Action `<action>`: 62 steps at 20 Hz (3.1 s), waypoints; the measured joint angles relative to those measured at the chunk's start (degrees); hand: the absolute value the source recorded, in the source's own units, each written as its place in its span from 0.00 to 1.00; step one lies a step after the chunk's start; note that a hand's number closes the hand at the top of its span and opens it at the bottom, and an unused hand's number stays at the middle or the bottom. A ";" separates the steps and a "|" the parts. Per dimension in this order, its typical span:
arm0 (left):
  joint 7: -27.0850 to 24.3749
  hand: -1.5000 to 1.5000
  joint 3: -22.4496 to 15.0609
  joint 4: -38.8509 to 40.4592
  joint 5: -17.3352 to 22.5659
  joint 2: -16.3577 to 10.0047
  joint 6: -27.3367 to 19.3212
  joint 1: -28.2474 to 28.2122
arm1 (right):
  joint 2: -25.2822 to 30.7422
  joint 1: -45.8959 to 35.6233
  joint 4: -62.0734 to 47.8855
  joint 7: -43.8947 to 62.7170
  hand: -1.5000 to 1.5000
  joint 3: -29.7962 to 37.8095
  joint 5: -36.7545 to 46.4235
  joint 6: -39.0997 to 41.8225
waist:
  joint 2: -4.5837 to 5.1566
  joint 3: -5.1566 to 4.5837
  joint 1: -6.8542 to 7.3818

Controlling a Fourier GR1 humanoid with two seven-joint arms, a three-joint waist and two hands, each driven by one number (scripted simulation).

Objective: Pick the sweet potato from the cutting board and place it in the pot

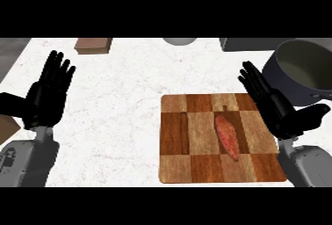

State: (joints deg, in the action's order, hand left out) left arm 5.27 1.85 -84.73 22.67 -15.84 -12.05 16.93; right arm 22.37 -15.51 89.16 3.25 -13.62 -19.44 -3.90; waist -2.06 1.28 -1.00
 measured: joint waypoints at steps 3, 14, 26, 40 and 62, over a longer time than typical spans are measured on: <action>-0.48 0.50 -0.77 -0.86 -1.62 -0.78 0.05 1.46 | 0.87 -3.74 -1.45 -1.68 1.00 1.20 -5.15 8.37 | 1.34 -0.51 1.58; -3.33 0.50 -4.19 -1.94 -6.29 -1.64 0.82 2.93 | 13.79 -13.84 -9.61 -24.58 0.00 4.02 -1.59 39.19 | 3.84 -0.70 5.03; -4.39 0.50 -4.59 -2.11 -7.21 -1.39 1.10 1.42 | 25.60 -17.21 -12.47 -43.06 0.00 -2.46 20.14 36.52 | 3.42 -0.95 5.00; -4.37 0.50 -3.82 -1.92 -9.02 -0.95 0.21 0.84 | 25.96 -22.84 -20.91 -53.37 0.00 -19.54 39.01 26.22 | 2.59 -1.23 2.91; -1.98 0.50 -1.07 -4.57 -9.90 -0.49 1.97 -1.15 | 15.49 -22.27 -30.63 -57.36 0.00 -25.29 49.63 18.80 | 2.11 -1.28 1.52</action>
State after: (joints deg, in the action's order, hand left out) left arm 3.30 0.78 -89.30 12.78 -16.33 -10.08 15.77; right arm 37.86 -37.78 58.53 -54.12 -38.91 30.19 14.90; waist 0.05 0.00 0.52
